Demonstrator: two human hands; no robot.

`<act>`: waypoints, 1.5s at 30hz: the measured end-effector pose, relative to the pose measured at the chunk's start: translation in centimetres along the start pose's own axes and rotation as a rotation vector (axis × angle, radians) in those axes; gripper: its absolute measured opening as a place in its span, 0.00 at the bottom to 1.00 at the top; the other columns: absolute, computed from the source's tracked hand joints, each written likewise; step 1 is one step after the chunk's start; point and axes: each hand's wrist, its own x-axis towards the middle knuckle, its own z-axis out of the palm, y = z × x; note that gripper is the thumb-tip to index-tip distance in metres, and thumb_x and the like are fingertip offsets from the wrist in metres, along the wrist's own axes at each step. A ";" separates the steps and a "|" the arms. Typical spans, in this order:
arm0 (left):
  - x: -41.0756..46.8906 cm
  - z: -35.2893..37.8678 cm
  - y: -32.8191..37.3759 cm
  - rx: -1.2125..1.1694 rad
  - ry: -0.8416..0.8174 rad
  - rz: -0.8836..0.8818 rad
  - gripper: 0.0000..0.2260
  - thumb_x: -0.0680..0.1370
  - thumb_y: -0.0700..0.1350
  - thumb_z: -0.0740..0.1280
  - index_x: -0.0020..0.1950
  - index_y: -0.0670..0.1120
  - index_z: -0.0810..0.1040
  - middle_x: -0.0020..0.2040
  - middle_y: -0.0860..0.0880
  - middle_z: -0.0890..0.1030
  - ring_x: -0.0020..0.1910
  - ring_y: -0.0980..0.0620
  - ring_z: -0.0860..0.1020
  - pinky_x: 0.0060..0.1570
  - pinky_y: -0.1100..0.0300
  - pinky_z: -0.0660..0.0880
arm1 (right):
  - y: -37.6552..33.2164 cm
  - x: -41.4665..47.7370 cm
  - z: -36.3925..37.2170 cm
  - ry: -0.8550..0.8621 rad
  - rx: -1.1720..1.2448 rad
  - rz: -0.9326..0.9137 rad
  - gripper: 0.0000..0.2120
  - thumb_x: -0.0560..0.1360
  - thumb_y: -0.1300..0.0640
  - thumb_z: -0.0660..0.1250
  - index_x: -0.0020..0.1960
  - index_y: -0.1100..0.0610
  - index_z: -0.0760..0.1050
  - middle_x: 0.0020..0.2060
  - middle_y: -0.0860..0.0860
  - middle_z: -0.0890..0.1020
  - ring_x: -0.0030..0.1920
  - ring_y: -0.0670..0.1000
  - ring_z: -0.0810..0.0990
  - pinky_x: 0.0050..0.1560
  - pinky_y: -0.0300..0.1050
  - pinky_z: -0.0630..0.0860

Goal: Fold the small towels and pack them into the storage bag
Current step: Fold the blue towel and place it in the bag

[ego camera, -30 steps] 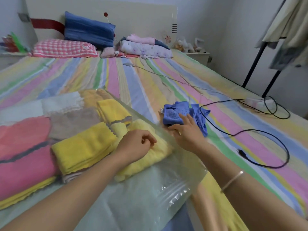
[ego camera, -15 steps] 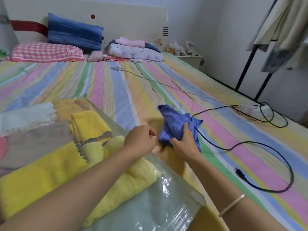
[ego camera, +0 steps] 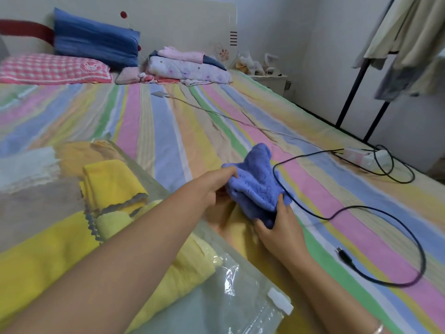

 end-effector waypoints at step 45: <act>-30.4 -21.0 -16.7 0.814 0.105 0.511 0.25 0.72 0.57 0.71 0.68 0.56 0.71 0.62 0.54 0.76 0.55 0.56 0.77 0.59 0.59 0.73 | -23.8 -23.3 1.5 -1.015 1.137 0.357 0.23 0.75 0.38 0.62 0.41 0.55 0.86 0.44 0.56 0.86 0.44 0.53 0.86 0.47 0.49 0.79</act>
